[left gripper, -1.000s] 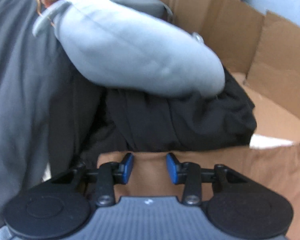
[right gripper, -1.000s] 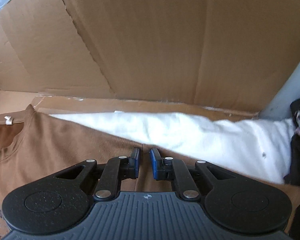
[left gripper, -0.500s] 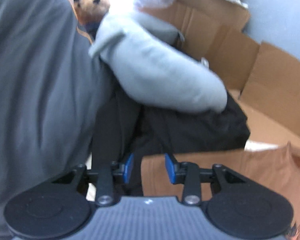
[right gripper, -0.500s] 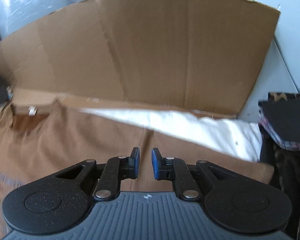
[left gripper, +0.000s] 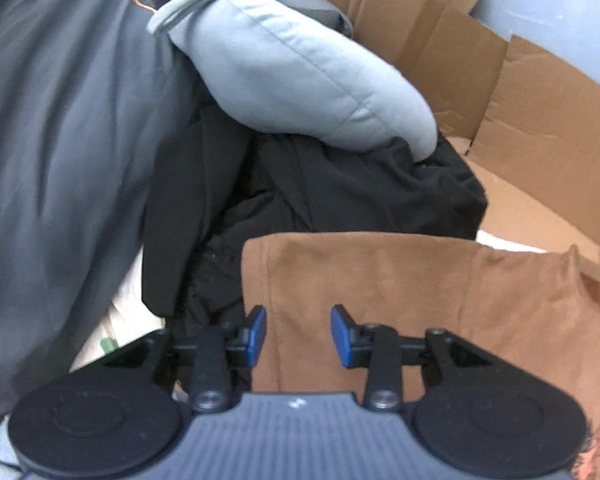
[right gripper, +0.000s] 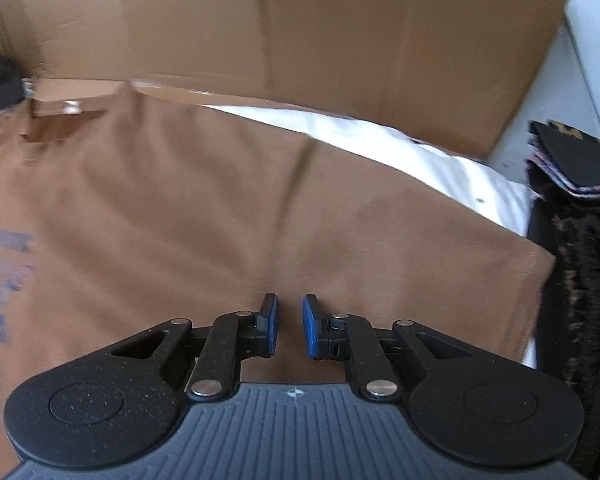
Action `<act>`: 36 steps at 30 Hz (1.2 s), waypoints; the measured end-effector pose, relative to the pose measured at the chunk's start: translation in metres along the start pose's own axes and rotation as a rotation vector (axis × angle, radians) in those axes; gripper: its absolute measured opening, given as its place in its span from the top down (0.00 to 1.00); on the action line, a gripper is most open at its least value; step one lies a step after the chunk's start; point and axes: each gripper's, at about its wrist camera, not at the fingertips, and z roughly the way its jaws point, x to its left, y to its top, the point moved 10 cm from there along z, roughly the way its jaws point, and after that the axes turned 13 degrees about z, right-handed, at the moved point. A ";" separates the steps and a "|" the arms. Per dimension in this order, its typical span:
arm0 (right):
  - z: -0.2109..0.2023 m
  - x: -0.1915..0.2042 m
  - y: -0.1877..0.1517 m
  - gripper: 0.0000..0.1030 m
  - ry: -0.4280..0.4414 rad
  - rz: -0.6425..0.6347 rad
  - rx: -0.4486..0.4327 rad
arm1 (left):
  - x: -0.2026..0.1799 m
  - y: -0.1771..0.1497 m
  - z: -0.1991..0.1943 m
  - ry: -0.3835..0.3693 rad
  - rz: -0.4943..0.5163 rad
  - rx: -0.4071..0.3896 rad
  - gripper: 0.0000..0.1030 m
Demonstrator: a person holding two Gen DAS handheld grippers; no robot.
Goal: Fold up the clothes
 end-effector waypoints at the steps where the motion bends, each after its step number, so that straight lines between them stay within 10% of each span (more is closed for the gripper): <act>1: 0.001 -0.006 0.002 0.82 -0.019 0.006 0.002 | -0.001 -0.001 -0.004 -0.004 0.003 -0.002 0.62; 11: -0.055 -0.066 0.021 0.82 -0.070 0.201 -0.025 | 0.001 -0.021 -0.060 -0.027 -0.020 -0.011 0.60; 36: -0.427 -0.084 0.170 0.61 0.092 0.110 -0.327 | 0.038 -0.020 -0.337 -0.019 0.111 -0.156 0.45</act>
